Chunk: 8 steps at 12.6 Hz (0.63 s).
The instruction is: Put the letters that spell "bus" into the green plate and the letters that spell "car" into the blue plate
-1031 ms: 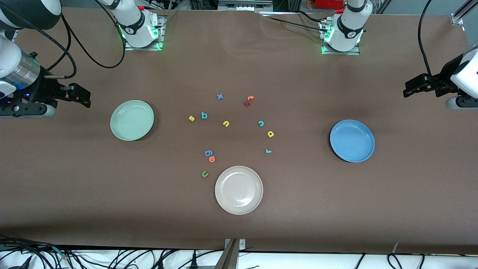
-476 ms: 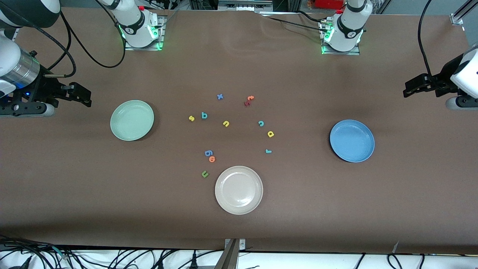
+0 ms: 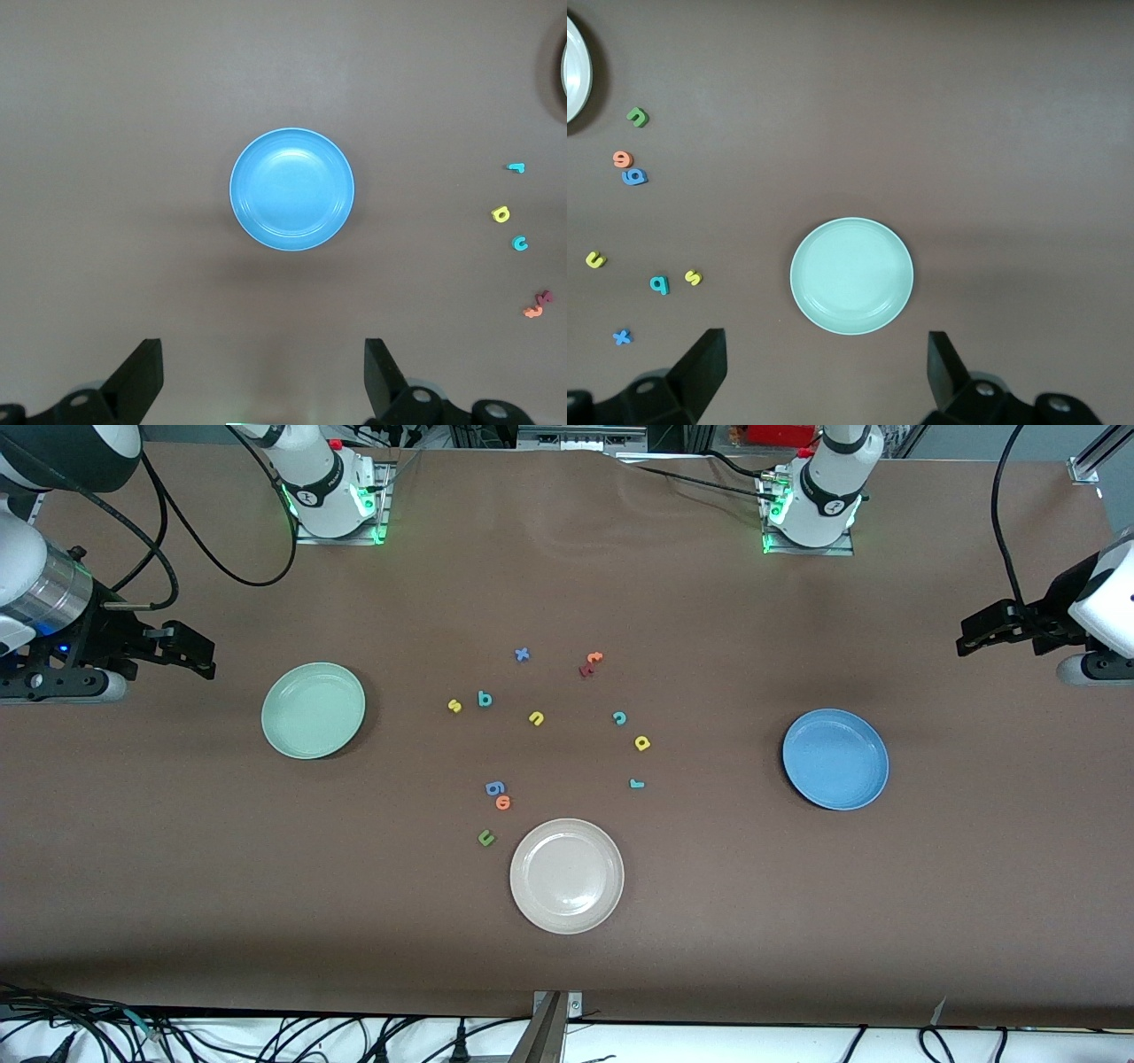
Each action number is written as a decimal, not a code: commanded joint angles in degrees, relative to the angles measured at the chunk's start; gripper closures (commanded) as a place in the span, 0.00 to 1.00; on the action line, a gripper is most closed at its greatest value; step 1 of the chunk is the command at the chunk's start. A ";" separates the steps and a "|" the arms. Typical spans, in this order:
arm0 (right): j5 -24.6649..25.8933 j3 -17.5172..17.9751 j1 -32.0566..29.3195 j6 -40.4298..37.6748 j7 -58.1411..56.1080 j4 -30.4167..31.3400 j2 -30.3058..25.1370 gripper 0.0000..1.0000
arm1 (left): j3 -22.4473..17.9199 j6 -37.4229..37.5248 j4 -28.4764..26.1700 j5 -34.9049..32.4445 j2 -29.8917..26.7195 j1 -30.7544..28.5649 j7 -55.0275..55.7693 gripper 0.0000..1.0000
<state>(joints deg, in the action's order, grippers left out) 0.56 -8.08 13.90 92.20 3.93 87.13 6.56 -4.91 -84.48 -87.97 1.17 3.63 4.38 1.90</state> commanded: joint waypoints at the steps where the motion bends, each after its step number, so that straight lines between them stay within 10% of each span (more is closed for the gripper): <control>1: -0.47 -0.09 -0.10 -0.61 -0.33 0.67 -0.85 0.00 | 0.08 -0.42 -0.27 0.33 -0.20 -0.07 -1.11 0.00; 8: -0.21 -0.18 -0.10 -1.23 0.29 0.84 -1.02 0.00 | 0.08 -0.42 -0.27 0.24 -0.20 -0.07 -1.11 0.00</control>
<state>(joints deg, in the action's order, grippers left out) 0.57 -8.27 13.89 91.36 3.90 87.13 6.56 -4.91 -84.48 -87.97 1.17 3.63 4.38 1.90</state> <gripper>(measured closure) 0.000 0.000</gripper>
